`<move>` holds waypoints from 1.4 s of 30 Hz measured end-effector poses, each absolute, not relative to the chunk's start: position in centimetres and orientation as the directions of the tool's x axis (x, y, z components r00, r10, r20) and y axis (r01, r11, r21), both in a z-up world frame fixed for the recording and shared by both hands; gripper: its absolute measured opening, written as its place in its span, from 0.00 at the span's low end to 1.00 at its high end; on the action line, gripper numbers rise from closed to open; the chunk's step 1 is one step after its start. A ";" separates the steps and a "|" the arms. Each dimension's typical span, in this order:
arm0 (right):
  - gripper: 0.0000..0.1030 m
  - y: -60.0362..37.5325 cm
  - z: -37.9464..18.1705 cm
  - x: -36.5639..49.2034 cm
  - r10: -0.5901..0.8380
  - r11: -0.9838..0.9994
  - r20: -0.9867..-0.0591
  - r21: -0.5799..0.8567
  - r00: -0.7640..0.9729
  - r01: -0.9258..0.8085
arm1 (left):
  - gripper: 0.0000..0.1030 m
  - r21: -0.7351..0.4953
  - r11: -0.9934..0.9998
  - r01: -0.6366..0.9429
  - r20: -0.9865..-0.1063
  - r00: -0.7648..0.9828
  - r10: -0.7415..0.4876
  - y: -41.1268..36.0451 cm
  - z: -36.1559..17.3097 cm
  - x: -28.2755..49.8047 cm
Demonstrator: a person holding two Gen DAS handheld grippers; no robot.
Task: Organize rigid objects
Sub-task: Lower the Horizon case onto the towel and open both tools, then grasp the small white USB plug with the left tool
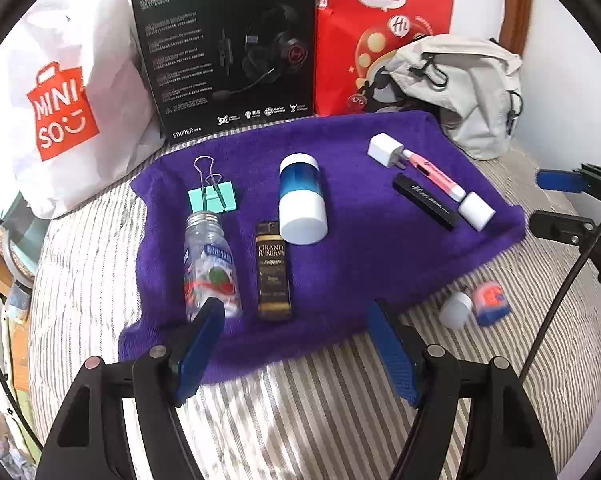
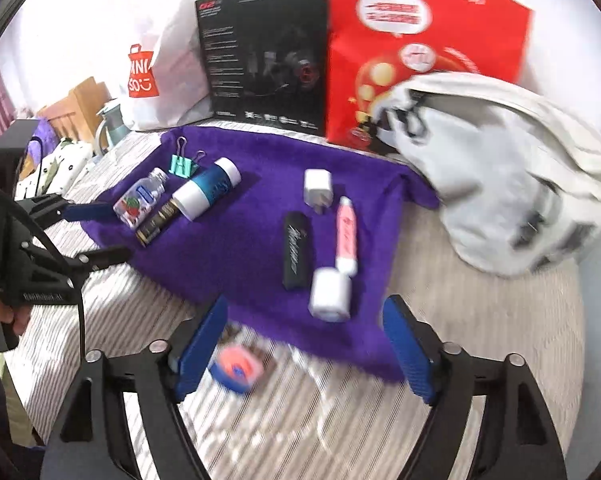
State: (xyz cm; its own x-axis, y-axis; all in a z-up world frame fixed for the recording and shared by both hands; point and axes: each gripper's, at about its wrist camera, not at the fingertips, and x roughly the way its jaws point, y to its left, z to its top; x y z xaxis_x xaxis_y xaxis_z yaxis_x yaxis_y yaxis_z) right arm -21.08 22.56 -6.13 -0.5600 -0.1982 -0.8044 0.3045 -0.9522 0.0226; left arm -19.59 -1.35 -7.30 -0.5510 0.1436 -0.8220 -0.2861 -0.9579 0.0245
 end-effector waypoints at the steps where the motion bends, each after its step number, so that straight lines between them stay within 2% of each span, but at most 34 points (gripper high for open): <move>1: 0.80 23.1 -6.2 -20.5 -0.193 -0.956 -0.806 0.026 -0.560 0.292 | 0.71 0.017 -0.955 -0.295 -0.817 -0.555 0.157 -1.4 -7.1 -18.9; 5: 0.91 25.6 -6.7 -17.9 -0.178 -0.975 -0.811 0.068 -0.558 0.211 | 0.79 -0.025 -0.937 -0.350 -0.799 -0.556 0.229 -0.8 -6.8 -17.0; 7: 0.93 26.8 -7.1 -16.6 -0.164 -0.983 -0.815 0.085 -0.556 0.166 | 0.81 -0.022 -0.927 -0.375 -0.798 -0.551 0.242 0.1 -6.9 -16.1; 16: 0.93 29.3 -8.7 -13.1 -0.122 -0.992 -0.832 0.120 -0.541 0.040 | 0.82 -0.002 -0.869 -0.496 -0.813 -0.505 0.290 5.2 -9.7 -14.8; 24: 0.93 29.2 -9.3 -12.1 -0.129 -0.991 -0.840 0.125 -0.528 0.044 | 0.82 0.135 -0.842 -0.523 -0.814 -0.542 0.207 7.6 -11.5 -15.0; 28: 0.93 29.4 -9.8 -11.9 -0.129 -0.991 -0.844 0.130 -0.521 0.036 | 0.82 0.054 -0.839 -0.542 -0.811 -0.514 0.280 7.1 -11.7 -15.8; 30: 0.93 29.4 -10.1 -11.8 -0.129 -0.991 -0.845 0.131 -0.518 0.034 | 0.73 0.030 -0.832 -0.554 -0.810 -0.501 0.304 7.1 -11.9 -16.0; 31: 0.93 29.4 -10.3 -11.8 -0.130 -0.991 -0.847 0.131 -0.516 0.035 | 0.62 0.019 -0.829 -0.559 -0.813 -0.491 0.313 7.1 -12.1 -16.1; 32: 0.93 29.4 -10.5 -11.8 -0.132 -0.991 -0.850 0.132 -0.510 0.036 | 0.58 0.015 -0.829 -0.560 -0.814 -0.488 0.315 7.2 -12.2 -16.2; 36: 0.93 29.2 -11.5 -11.9 -0.140 -0.990 -0.861 0.138 -0.489 0.042 | 0.58 0.025 -0.815 -0.579 -0.808 -0.492 0.324 7.6 -12.5 -16.6; 38: 0.93 29.1 -11.9 -11.9 -0.144 -0.989 -0.865 0.138 -0.480 0.049 | 0.52 0.024 -0.802 -0.597 -0.804 -0.488 0.339 7.8 -12.4 -16.8; 42: 0.93 29.0 -12.7 -12.1 -0.152 -0.988 -0.872 0.146 -0.465 0.049 | 0.45 0.014 -0.779 -0.627 -0.804 -0.470 0.364 8.4 -12.5 -17.2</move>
